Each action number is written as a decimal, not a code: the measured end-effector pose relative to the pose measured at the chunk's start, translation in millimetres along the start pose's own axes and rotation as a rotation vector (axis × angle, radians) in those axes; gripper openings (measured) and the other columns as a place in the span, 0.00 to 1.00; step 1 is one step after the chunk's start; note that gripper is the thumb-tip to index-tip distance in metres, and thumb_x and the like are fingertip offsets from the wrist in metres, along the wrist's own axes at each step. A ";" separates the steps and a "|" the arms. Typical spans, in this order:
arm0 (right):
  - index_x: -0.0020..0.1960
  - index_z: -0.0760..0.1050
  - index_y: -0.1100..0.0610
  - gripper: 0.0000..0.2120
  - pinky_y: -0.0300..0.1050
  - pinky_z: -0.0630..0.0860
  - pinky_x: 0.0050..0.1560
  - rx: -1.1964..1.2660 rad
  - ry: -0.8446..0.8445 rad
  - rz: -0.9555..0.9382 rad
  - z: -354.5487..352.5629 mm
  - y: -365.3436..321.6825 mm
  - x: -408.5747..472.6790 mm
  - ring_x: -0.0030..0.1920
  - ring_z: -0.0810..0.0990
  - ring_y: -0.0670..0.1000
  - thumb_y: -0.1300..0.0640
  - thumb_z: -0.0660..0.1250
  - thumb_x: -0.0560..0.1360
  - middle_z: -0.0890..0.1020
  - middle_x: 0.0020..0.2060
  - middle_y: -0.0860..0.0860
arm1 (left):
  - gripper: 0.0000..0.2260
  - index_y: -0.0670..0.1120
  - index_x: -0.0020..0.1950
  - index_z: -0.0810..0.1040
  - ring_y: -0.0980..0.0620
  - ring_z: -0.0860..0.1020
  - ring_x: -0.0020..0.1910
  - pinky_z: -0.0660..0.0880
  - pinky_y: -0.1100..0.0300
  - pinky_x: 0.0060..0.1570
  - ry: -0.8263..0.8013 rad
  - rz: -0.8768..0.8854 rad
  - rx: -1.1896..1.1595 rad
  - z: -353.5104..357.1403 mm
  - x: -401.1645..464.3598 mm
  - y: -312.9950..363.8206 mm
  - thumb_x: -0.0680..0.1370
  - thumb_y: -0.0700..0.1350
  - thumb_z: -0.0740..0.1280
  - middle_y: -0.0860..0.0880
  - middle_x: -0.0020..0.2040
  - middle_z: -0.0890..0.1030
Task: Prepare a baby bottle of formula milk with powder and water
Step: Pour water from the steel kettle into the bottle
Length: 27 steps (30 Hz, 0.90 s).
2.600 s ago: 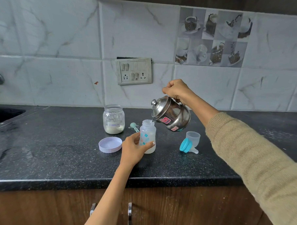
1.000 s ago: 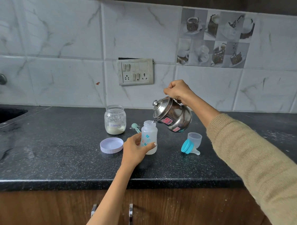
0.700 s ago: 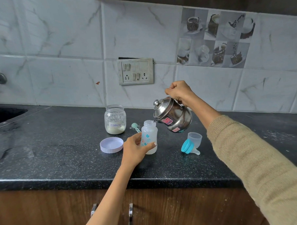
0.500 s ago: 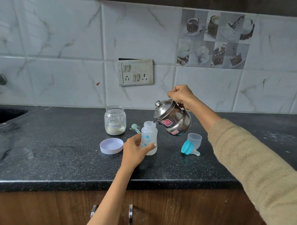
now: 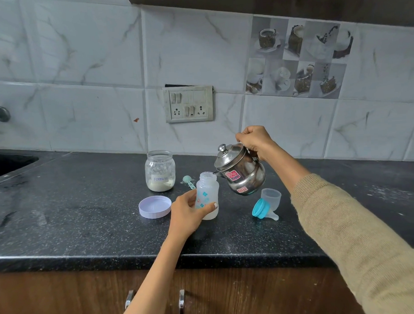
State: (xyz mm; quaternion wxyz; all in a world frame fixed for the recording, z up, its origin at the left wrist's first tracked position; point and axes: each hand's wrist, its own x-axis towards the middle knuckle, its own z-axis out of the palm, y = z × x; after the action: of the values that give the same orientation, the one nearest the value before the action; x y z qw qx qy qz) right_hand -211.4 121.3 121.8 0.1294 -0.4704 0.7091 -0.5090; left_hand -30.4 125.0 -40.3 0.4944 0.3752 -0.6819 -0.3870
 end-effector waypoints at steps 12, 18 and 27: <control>0.34 0.67 0.55 0.11 0.39 0.65 0.27 -0.066 0.025 -0.106 4.3 -12.1 -2.7 0.29 0.69 0.47 0.60 0.65 0.73 0.72 0.30 0.49 | 0.17 0.47 0.56 0.81 0.65 0.80 0.45 0.73 0.77 0.40 0.004 0.004 0.005 0.1 1.0 -1.1 0.68 0.44 0.77 0.53 0.49 0.83; 0.34 0.67 0.55 0.11 0.38 0.65 0.28 -0.080 0.032 -0.121 4.4 -13.5 -3.9 0.29 0.69 0.47 0.60 0.65 0.73 0.71 0.30 0.48 | 0.18 0.46 0.57 0.81 0.64 0.79 0.45 0.72 0.78 0.38 0.007 0.002 0.013 0.3 1.4 -1.4 0.68 0.45 0.77 0.54 0.49 0.82; 0.34 0.67 0.55 0.11 0.39 0.65 0.27 -0.057 0.042 -0.097 4.7 -9.2 -3.0 0.29 0.68 0.47 0.60 0.65 0.73 0.71 0.30 0.48 | 0.19 0.47 0.57 0.81 0.63 0.81 0.47 0.74 0.75 0.41 0.010 -0.009 0.002 0.9 2.0 -1.6 0.68 0.45 0.77 0.52 0.51 0.84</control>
State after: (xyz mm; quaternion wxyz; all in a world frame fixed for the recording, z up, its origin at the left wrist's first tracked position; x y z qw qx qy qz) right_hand -201.8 120.5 126.6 0.0764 -0.4971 0.7022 -0.5040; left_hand -31.6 122.7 -41.2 0.4955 0.3805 -0.6784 -0.3865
